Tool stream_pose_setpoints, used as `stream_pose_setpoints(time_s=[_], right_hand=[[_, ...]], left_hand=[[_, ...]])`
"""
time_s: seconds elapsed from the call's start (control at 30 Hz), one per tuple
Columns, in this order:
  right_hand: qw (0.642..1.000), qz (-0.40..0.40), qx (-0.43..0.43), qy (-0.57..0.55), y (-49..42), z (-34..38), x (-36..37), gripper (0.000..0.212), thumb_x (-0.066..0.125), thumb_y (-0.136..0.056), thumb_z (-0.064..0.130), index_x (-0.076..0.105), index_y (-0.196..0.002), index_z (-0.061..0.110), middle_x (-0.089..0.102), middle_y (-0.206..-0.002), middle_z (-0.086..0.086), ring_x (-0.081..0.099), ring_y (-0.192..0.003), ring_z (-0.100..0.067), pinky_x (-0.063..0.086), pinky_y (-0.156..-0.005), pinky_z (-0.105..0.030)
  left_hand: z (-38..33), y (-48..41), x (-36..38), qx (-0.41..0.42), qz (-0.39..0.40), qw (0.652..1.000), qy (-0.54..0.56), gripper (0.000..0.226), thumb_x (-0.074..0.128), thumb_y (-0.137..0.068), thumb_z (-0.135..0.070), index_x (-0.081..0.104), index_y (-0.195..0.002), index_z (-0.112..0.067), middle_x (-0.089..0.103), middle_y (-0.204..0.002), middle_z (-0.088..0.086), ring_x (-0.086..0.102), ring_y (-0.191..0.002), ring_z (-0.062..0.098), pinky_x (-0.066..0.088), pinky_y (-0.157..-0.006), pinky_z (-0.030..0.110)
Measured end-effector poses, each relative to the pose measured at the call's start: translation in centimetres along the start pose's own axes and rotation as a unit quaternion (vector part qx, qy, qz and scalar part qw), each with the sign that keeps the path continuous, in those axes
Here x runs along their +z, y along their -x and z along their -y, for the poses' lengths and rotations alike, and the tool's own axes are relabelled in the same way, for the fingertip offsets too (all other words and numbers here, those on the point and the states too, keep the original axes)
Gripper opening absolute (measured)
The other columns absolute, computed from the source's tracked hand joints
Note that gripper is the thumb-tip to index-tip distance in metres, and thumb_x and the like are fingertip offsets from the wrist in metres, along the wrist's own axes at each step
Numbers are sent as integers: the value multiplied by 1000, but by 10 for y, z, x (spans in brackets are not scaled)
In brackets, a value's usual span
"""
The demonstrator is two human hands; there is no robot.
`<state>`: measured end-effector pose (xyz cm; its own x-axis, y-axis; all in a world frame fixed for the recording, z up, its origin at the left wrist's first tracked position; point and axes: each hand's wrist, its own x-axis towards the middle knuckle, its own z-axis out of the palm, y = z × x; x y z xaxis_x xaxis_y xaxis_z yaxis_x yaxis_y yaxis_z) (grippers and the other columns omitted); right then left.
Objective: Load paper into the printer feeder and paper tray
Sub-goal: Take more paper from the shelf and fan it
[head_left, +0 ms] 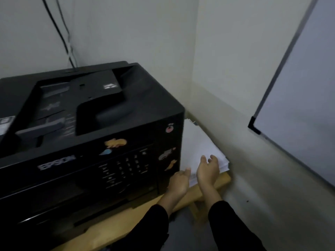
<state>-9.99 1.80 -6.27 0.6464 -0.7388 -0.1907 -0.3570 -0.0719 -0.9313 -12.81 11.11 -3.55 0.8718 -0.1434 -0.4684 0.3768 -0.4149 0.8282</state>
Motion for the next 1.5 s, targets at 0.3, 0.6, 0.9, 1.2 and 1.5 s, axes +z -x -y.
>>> stream_pose_setpoints(time_s=[0.3, 0.6, 0.9, 1.2, 1.5], right_hand=[[936, 110, -47, 332, -123, 18, -4, 44, 47, -91, 23, 48, -131, 4, 47, -136, -18, 39, -126, -37, 36, -103, -48], [870, 186, -27, 456, -139, 24, 17, 39, 50, -92, 30, 51, -122, 4, 47, -133, -17, 37, -125, -33, 37, -106, -47], [921, 225, -3, 317, -142, 44, 20, 29, 48, -94, 17, 56, -117, 1, 65, -117, -15, 63, -103, -29, 53, -87, -35], [928, 256, 10, 271, -175, 56, -6, 32, 48, -92, 14, 59, -118, 0, 61, -123, -17, 57, -114, -30, 46, -85, -28], [946, 293, 98, 96, -175, 68, -29, 34, 53, -93, 2, 50, -120, -18, 56, -125, -29, 57, -101, -34, 45, -79, -34]], left_hand=[[-37, -78, 45, 6, -80, 970, -230, 46, 41, -97, -29, 37, -135, -3, 40, -141, 15, 38, -131, 28, 31, -111, 37], [-28, -101, 51, -53, -126, 890, -435, 34, 41, -91, -27, 40, -119, -8, 42, -126, 11, 46, -113, 28, 42, -92, 33], [-33, -108, 49, -72, -119, 900, -413, 31, 43, -89, -27, 42, -115, -11, 38, -127, 9, 43, -114, 29, 43, -93, 37], [-66, -107, 44, -163, -204, 939, -223, 49, 41, -92, -30, 30, -130, 0, 25, -141, 20, 29, -131, 36, 30, -109, 41], [-169, -85, 13, -108, -286, 912, -274, 64, 53, -89, -16, 22, -139, 8, 40, -140, 21, 50, -123, 34, 48, -90, 39]])
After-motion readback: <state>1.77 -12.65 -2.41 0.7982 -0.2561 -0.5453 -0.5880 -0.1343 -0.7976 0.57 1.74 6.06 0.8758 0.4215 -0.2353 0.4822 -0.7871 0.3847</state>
